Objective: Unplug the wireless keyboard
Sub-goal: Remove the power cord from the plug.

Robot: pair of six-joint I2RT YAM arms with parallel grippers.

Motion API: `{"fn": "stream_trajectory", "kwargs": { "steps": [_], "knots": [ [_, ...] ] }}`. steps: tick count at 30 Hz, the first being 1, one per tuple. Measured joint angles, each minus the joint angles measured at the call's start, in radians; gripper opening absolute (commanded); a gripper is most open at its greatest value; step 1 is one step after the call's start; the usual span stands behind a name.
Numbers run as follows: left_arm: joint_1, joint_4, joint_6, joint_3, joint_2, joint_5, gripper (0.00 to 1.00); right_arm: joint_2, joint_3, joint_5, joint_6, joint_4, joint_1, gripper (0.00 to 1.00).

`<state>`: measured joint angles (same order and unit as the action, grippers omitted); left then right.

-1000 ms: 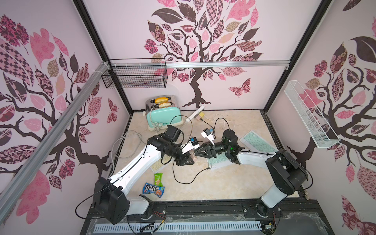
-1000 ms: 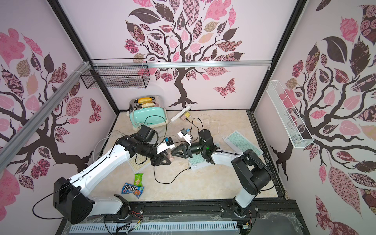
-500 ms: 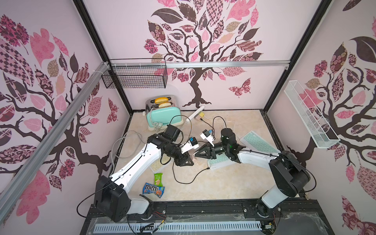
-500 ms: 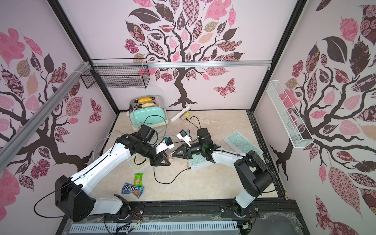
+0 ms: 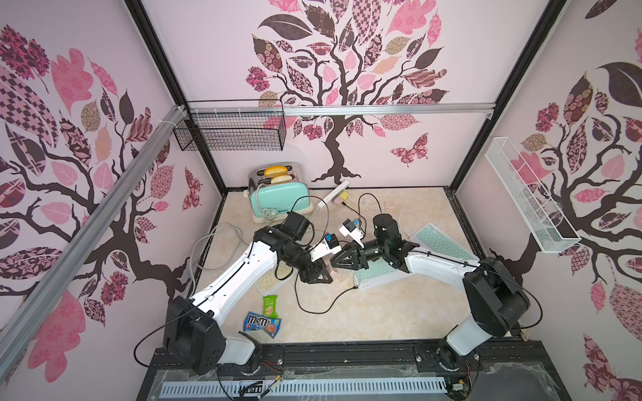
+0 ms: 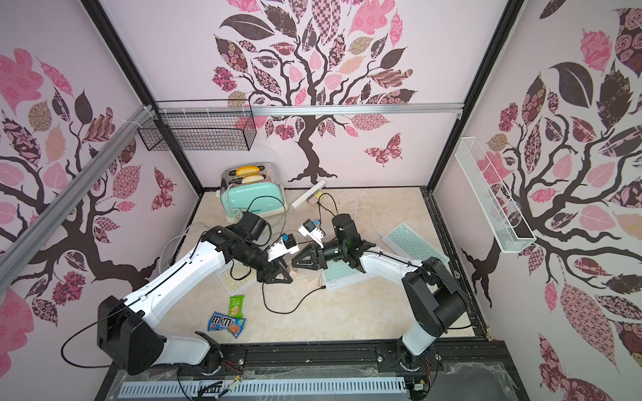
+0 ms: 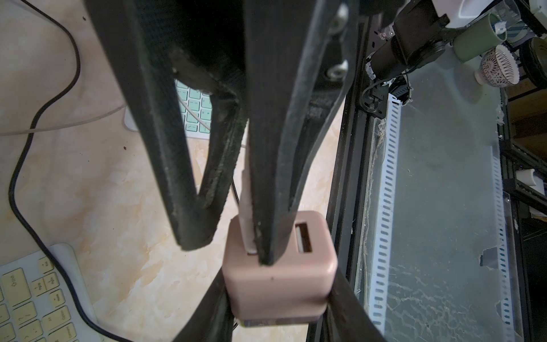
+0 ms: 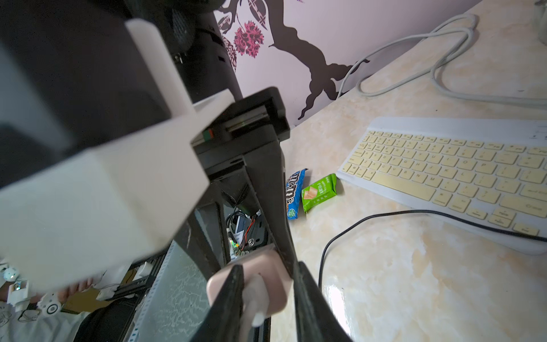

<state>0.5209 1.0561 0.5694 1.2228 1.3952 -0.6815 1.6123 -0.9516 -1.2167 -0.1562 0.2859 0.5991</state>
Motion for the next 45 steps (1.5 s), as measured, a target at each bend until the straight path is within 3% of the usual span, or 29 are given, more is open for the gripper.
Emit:
{"fn": "stream_trajectory", "kwargs": {
  "steps": [13, 27, 36, 45],
  "knots": [
    [0.000, 0.003, 0.003, 0.000, 0.000, -0.002, 0.00, 0.000, -0.003, -0.029, -0.010, 0.024, 0.001, 0.00],
    [-0.003, -0.040, -0.002, -0.011, -0.013, 0.051, 0.00, -0.034, -0.002, 0.097, 0.043, -0.007, 0.002, 0.00],
    [0.001, -0.167, -0.023, -0.015, -0.024, 0.054, 0.00, -0.032, 0.020, 0.043, -0.076, 0.159, -0.071, 0.00],
    [0.008, -0.172, -0.024, -0.015, -0.024, 0.062, 0.00, -0.049, 0.018, 0.048, -0.010, 0.095, -0.076, 0.00]
  ]
}}
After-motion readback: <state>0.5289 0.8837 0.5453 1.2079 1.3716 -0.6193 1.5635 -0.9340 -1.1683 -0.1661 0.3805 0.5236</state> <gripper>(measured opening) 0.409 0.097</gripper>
